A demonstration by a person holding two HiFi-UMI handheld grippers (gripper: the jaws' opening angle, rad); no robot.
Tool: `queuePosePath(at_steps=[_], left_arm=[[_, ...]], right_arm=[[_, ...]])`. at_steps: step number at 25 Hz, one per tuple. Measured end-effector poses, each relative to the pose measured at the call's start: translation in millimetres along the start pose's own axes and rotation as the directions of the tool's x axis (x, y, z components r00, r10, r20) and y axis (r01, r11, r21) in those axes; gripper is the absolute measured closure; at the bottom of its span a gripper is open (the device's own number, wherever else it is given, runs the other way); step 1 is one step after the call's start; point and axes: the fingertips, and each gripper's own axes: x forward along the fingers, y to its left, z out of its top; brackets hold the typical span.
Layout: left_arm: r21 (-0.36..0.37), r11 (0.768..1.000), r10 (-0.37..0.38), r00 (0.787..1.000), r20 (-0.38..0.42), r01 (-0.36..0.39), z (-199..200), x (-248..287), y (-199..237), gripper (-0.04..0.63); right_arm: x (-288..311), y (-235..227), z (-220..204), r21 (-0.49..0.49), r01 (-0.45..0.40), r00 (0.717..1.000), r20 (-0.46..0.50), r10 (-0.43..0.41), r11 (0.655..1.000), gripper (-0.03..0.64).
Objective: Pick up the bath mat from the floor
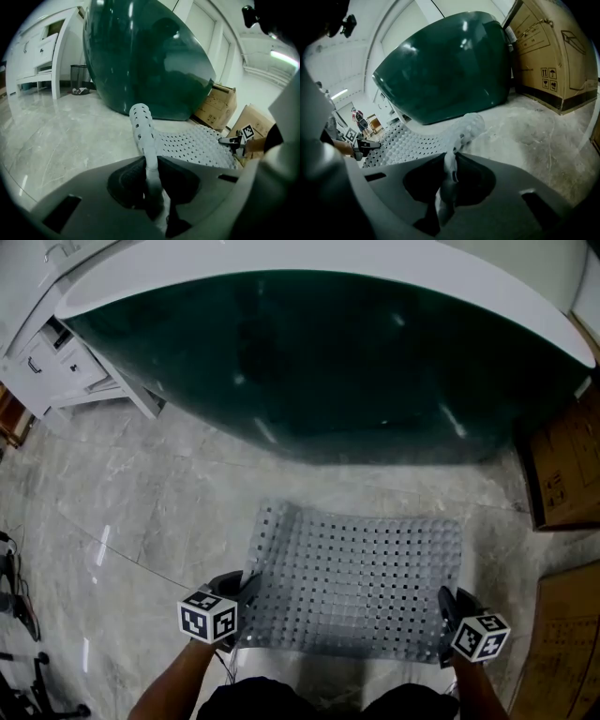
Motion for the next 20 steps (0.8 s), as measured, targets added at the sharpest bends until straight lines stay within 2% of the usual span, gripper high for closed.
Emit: queuePosePath(at_steps=[7,13,20], left_arm=[[0.012,1.000,0.010,0.993,0.115,-0.011,40.2,-43.0,-11.4,0.541],[0.073,0.997,0.022,0.978,0.206,-0.038,90.9,-82.4,-19.4,0.541],[0.092,0.995,0.017,0.957,0.288,-0.046,144.9,-133.2,-41.4,0.541]], right_arm=[[-28.6,34.8,50.2,0.016,-0.070,0.992,0.109,0.068,0.997,0.565],[-55.1,61.3,111.4,-0.024,-0.101,0.978,0.183,0.104,0.995,0.565],[-91.5,94.8,166.7,-0.053,-0.133,0.959,0.245,0.142,0.990,0.566]])
